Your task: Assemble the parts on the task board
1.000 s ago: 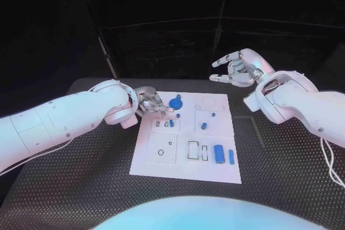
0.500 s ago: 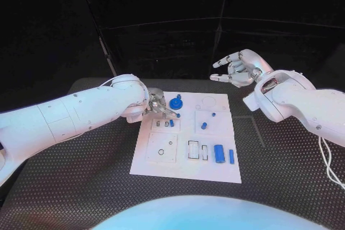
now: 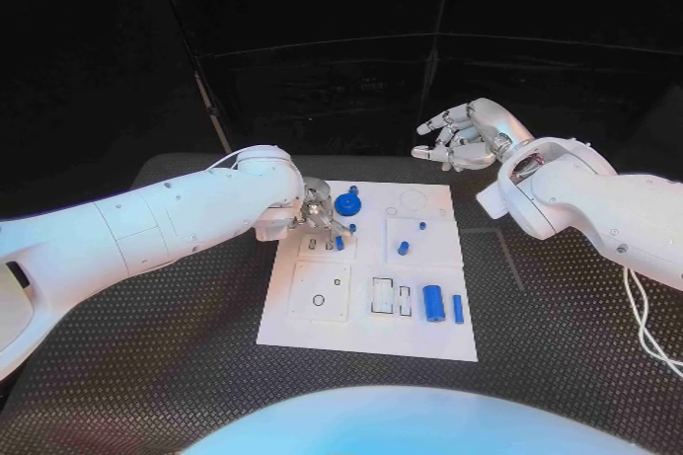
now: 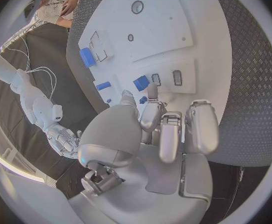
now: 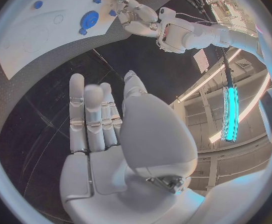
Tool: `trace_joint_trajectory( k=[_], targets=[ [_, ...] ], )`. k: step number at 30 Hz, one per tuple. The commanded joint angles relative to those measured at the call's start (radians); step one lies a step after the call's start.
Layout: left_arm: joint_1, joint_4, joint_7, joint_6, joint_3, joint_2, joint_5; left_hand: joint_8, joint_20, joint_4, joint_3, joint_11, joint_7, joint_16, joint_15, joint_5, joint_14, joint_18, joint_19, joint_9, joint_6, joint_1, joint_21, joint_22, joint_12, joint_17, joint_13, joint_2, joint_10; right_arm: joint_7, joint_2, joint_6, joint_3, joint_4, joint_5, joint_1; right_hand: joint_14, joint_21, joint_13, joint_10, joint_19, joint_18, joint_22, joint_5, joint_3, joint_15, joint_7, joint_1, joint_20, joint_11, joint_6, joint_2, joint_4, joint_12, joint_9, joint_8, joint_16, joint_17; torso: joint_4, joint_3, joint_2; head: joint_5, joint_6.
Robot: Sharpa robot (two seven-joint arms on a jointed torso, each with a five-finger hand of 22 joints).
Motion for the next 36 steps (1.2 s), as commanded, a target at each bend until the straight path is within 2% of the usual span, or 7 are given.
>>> trace_joint_trajectory(
  k=[1,8,12,15,21,36],
  targets=[
    [0.003,-0.006,-0.011,0.039,0.000,0.006,-0.008,0.005,-0.002,0.000,-0.007,0.003,0.003,0.003,-0.003,-0.006,0.104,-0.008,-0.006,0.001,-0.008,-0.011,-0.003,-0.001,-0.006,0.263,-0.001,0.000,-0.008,0.025,0.004,-0.002,0.001,-0.004,0.020,0.002,-0.065,-0.102,-0.088,-0.050,-0.036,0.000,-0.061,0.002,-0.009,0.021,0.013,0.010,0.016,0.018,0.010,0.006,0.001,-0.101,0.000,0.005,-0.163,-0.096,0.0004,-0.0007,0.000,-0.002,0.000],
    [0.004,-0.014,-0.012,0.041,-0.001,0.017,-0.005,0.005,-0.001,-0.002,-0.007,0.004,0.003,0.003,-0.002,-0.005,0.104,-0.007,-0.009,0.005,-0.011,-0.008,-0.005,-0.003,-0.007,0.263,-0.002,0.003,-0.010,0.048,0.011,0.000,0.001,-0.013,0.042,0.002,-0.131,-0.311,-0.279,-0.085,-0.077,0.000,-0.187,0.004,-0.021,0.067,0.041,0.018,0.066,0.056,0.011,0.015,-0.006,-0.249,-0.002,0.009,-0.445,-0.206,0.0006,-0.0009,0.000,-0.002,-0.003],
    [0.004,-0.018,-0.012,0.040,-0.001,0.022,-0.003,0.006,0.000,-0.004,-0.006,0.004,0.004,0.003,-0.001,-0.005,0.104,-0.007,-0.011,0.008,-0.015,-0.002,-0.007,-0.005,-0.008,0.263,-0.003,0.006,-0.012,0.062,0.016,0.004,0.001,-0.019,0.057,0.002,-0.157,-0.411,-0.378,-0.078,-0.097,0.004,-0.246,0.009,-0.026,0.088,0.047,0.026,0.094,0.068,0.012,0.026,-0.017,-0.298,-0.002,0.012,-0.578,-0.274,0.0005,-0.0005,0.000,-0.001,-0.004],
    [0.004,-0.022,-0.012,0.041,-0.001,0.026,-0.002,0.008,0.001,-0.005,-0.004,0.005,0.005,0.003,0.000,-0.004,0.104,-0.007,-0.012,0.012,-0.018,0.008,-0.008,-0.006,-0.009,0.263,-0.004,0.009,-0.014,0.071,0.019,0.008,0.001,-0.023,0.070,0.002,-0.162,-0.458,-0.433,-0.076,-0.094,0.004,-0.275,0.010,-0.028,0.093,0.050,0.033,0.105,0.071,0.015,0.035,-0.029,-0.324,-0.003,0.012,-0.643,-0.310,0.0003,-0.0005,0.000,-0.001,-0.007],
    [0.004,-0.029,-0.013,0.047,-0.001,0.032,0.002,0.011,0.002,-0.008,0.001,0.007,0.007,0.003,0.002,0.001,0.104,-0.006,-0.016,0.022,-0.024,0.031,-0.010,-0.008,-0.010,0.263,-0.004,0.017,-0.017,0.083,0.025,0.011,0.001,-0.030,0.092,0.002,-0.136,-0.517,-0.510,-0.057,-0.068,0.005,-0.312,0.014,-0.034,0.098,0.052,0.034,0.110,0.074,0.019,0.050,-0.050,-0.345,-0.004,-0.002,-0.717,-0.360,-0.0001,-0.0001,0.000,-0.002,-0.009],
    [0.004,-0.044,-0.016,0.067,-0.003,0.042,0.013,0.016,0.005,-0.030,0.035,0.009,0.010,0.003,0.004,0.006,0.104,-0.004,-0.022,0.048,-0.039,0.115,-0.016,-0.010,-0.015,0.263,-0.007,0.028,-0.025,0.091,0.033,0.014,0.001,-0.044,0.121,0.002,-0.120,-0.549,-0.549,-0.052,-0.051,0.005,-0.332,0.033,-0.037,0.100,0.053,0.034,0.111,0.076,0.023,0.059,-0.063,-0.350,-0.004,-0.012,-0.751,-0.385,0.0007,-0.0005,0.000,-0.006,-0.018]
  ],
)
